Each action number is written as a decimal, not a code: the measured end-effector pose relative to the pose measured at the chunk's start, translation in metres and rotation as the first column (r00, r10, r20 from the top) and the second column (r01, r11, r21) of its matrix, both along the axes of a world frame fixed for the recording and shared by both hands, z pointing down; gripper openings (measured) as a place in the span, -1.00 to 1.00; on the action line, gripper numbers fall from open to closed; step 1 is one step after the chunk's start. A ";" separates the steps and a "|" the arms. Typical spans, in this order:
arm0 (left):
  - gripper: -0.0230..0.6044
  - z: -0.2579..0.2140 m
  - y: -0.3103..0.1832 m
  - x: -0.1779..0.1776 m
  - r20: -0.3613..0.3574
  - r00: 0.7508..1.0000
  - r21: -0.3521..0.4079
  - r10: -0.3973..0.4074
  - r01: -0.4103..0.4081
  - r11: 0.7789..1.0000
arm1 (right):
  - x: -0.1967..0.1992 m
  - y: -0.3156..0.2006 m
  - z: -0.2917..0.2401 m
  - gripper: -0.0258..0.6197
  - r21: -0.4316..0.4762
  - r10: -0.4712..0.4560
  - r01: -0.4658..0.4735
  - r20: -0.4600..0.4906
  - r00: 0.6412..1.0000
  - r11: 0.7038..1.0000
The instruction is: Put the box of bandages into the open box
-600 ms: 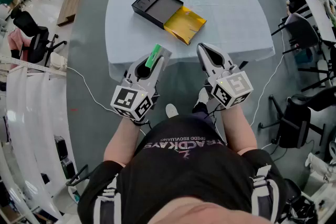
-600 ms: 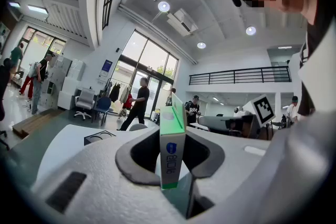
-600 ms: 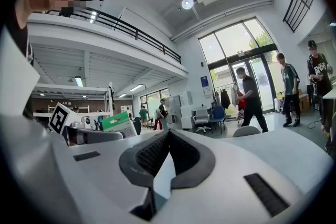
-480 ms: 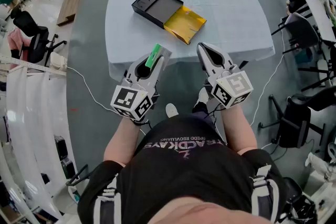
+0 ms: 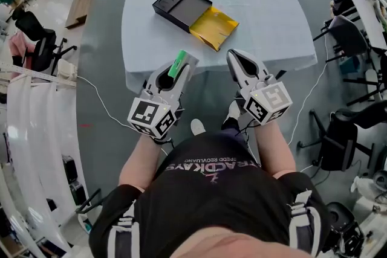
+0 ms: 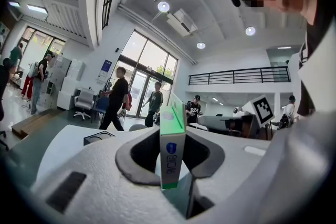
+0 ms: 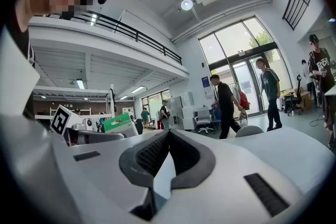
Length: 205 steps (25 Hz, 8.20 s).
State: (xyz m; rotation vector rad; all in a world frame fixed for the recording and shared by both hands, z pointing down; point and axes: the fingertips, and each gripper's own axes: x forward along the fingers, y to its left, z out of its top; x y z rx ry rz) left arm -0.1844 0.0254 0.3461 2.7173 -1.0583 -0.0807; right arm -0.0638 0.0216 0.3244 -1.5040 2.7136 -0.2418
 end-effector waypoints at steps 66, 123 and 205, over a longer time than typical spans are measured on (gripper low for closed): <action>-0.60 -0.019 -0.089 0.140 0.037 0.972 0.016 -0.231 0.230 0.973 | 0.133 -0.131 -0.022 -0.89 0.038 -0.228 0.227 0.017 0.973 0.973; -0.60 0.144 -0.240 0.174 0.073 0.973 -0.354 -0.218 0.229 0.907 | 0.144 -0.269 0.116 -0.89 -0.291 -0.262 0.257 0.021 0.965 0.922; 0.14 0.284 -0.305 0.153 0.478 0.821 -0.471 -0.312 0.540 0.698 | 0.181 -0.278 0.184 -0.89 -0.434 -0.149 0.172 0.088 0.985 0.884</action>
